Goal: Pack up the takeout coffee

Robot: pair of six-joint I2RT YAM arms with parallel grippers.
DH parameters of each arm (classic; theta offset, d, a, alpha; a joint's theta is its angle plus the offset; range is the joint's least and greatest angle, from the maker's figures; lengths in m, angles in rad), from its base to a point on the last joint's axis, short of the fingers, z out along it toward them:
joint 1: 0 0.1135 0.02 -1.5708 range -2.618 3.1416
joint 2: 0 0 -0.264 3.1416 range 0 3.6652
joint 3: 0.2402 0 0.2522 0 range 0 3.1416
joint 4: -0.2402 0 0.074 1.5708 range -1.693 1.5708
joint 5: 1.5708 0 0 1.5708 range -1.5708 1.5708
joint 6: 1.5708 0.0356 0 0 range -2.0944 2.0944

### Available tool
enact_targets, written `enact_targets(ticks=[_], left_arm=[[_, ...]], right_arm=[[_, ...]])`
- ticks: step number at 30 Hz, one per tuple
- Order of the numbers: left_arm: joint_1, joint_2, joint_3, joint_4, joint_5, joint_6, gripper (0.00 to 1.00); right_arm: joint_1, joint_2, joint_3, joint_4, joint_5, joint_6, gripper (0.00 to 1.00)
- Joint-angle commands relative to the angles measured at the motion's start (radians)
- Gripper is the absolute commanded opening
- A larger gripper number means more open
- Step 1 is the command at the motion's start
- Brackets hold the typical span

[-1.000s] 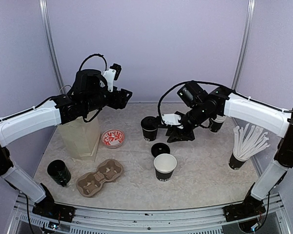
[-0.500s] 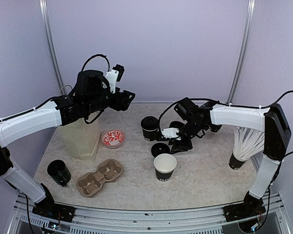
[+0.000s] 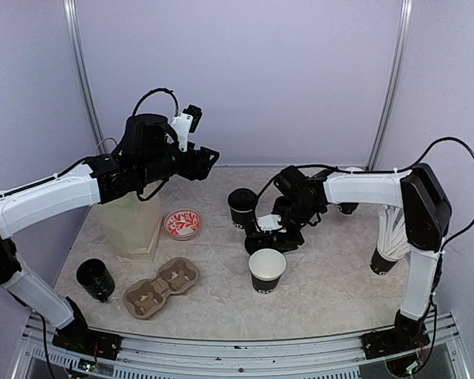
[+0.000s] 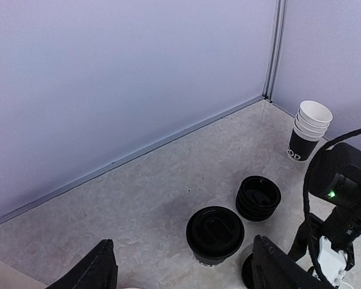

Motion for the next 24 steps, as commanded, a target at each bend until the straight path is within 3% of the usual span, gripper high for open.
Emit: enact_targets(ticks=[1,19,24], left_arm=[[-0.005,0.012,0.004,-0.014,0.003,0.011,0.75],[0.021,0.019,0.017,-0.024,0.043,-0.007,0.75],[0.023,0.025,0.018,-0.027,0.05,-0.009,0.75]], right_arm=[[-0.006,0.047,0.052,-0.02,-0.037,-0.045,0.54],[-0.007,0.168,0.1,-0.056,-0.005,-0.091,0.44],[-0.006,0.189,0.111,-0.053,-0.01,-0.085,0.37]])
